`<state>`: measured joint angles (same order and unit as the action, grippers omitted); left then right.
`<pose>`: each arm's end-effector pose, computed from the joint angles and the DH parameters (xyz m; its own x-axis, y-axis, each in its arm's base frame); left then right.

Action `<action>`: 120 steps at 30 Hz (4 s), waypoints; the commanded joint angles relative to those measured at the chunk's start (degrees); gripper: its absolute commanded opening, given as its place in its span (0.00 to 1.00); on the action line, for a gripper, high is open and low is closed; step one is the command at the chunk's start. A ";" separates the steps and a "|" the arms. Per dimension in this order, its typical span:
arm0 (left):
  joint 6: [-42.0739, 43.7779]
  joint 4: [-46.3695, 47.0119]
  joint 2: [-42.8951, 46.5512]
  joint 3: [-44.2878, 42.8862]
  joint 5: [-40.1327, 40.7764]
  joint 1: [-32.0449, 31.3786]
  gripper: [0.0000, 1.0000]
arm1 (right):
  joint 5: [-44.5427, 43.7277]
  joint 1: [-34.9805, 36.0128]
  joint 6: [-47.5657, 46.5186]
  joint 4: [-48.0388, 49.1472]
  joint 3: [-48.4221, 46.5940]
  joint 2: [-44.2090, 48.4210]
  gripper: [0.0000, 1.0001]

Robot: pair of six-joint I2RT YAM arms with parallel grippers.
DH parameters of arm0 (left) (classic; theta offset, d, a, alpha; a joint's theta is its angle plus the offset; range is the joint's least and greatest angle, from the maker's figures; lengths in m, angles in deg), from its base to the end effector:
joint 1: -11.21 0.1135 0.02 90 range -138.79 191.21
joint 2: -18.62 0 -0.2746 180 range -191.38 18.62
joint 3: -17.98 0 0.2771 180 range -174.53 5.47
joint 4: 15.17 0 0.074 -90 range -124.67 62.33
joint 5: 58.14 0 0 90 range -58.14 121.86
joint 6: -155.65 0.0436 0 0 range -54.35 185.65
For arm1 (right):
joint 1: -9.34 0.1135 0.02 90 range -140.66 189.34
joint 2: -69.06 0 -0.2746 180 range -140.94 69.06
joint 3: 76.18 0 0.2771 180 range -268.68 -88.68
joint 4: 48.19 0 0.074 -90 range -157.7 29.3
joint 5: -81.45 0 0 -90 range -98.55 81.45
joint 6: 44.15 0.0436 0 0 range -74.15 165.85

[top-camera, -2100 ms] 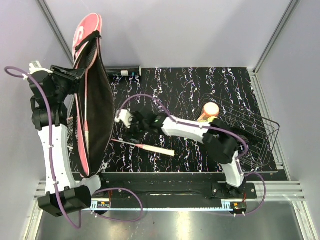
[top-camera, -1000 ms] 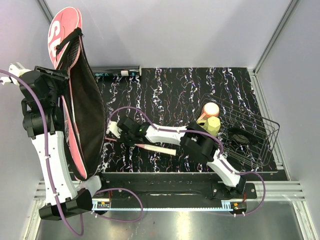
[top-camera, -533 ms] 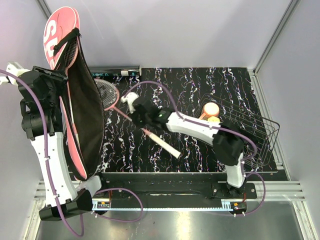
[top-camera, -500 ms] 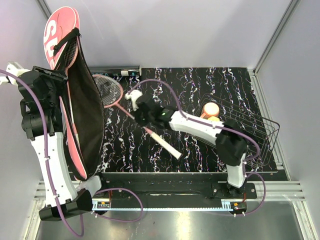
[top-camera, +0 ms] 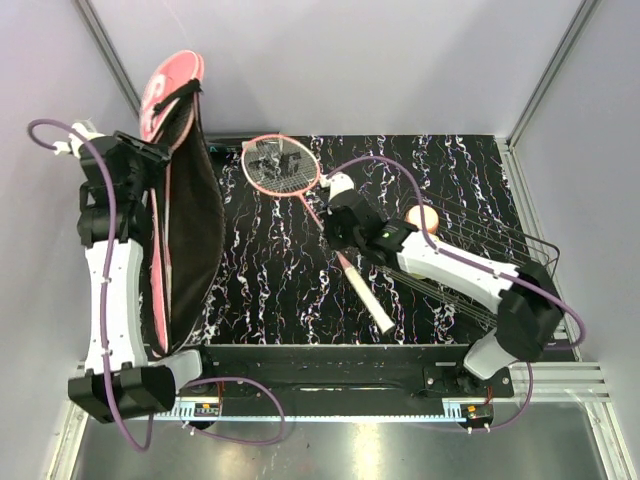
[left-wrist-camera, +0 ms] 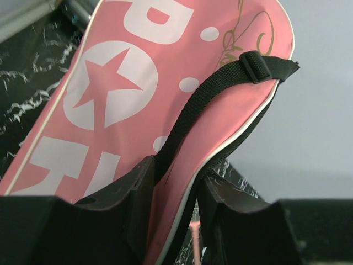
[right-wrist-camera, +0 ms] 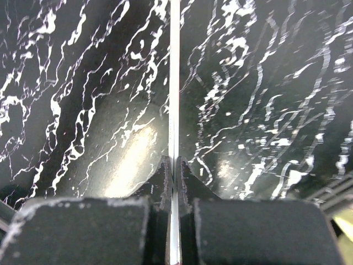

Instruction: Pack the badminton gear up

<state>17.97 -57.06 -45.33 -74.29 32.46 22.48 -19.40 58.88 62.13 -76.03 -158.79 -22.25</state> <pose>0.2526 0.0508 0.4641 -0.0030 -0.7545 -0.6563 -0.3084 0.6250 -0.7171 0.2619 0.2945 0.2766 -0.5528 -0.2239 -0.8026 -0.5148 0.8492 0.1176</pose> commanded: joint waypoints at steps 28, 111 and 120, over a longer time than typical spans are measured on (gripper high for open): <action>0.49 11.81 -16.30 10.51 6.60 -15.13 0.00 | -3.74 2.31 -8.80 -13.58 7.00 28.63 0.00; 3.47 1.44 -17.36 7.87 31.22 -15.66 0.00 | 1.45 9.08 -11.70 -1.63 2.88 25.94 0.00; 3.21 1.79 -16.21 8.22 28.41 -16.28 0.00 | -3.73 10.75 -6.17 -2.95 -6.61 11.97 0.00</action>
<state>22.14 -57.98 -63.25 -63.21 61.86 6.66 -19.20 68.49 52.29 -82.43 -159.25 -5.84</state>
